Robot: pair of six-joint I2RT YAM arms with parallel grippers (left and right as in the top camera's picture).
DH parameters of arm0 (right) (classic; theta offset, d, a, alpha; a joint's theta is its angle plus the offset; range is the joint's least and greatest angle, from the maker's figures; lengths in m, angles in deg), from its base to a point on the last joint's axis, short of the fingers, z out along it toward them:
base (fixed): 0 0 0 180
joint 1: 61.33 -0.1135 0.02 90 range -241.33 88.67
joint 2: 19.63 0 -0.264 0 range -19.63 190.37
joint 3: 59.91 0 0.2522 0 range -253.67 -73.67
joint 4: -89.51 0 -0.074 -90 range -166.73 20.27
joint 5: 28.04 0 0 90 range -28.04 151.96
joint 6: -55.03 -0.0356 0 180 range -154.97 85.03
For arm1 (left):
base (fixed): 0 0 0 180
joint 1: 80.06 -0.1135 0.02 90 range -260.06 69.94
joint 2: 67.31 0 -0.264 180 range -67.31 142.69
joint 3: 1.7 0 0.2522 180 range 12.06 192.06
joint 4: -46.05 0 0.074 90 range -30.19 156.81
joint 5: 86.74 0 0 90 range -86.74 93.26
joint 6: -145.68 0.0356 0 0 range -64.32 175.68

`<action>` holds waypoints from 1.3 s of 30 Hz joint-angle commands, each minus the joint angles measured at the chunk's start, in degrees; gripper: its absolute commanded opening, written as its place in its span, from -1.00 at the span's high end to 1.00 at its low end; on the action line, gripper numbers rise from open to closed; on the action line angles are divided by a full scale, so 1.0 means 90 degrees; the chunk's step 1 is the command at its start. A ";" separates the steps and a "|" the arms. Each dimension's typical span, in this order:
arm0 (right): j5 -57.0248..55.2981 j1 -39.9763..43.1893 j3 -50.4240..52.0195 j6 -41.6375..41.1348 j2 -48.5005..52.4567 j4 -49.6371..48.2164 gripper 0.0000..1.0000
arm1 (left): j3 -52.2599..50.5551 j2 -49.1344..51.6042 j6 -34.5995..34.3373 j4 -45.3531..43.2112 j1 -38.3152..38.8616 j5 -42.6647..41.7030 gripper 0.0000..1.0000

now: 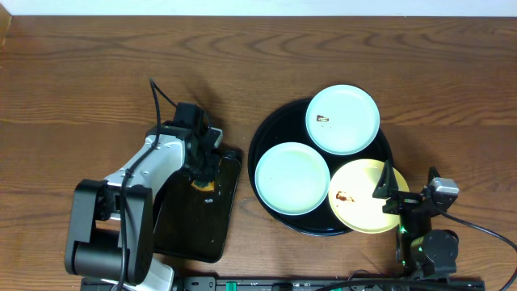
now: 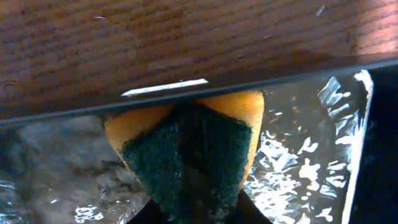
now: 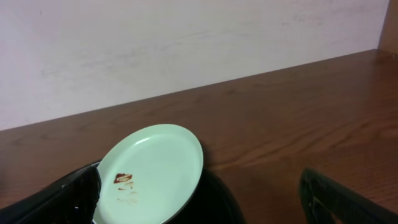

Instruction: Clean dirty plates on tray and stack at the side

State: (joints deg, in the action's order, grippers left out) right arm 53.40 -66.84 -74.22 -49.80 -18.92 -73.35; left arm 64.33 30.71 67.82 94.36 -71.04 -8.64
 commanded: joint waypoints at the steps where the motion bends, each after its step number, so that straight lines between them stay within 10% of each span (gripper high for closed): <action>1: 0.0000 0.0044 0.0027 0.0056 -0.0024 0.0002 -0.99 | 0.0005 0.0146 -0.0053 -0.0022 -0.0024 0.0002 0.63; 39: 0.1348 0.0044 -0.0311 -0.0534 -0.0007 0.0160 -0.99 | 0.0015 -0.3419 -0.1557 0.1559 -0.0024 0.0449 0.85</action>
State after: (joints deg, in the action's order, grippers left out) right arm 57.82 -66.84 -74.60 -51.25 -18.92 -73.44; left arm 64.26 -0.13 54.99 108.28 -71.04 -5.32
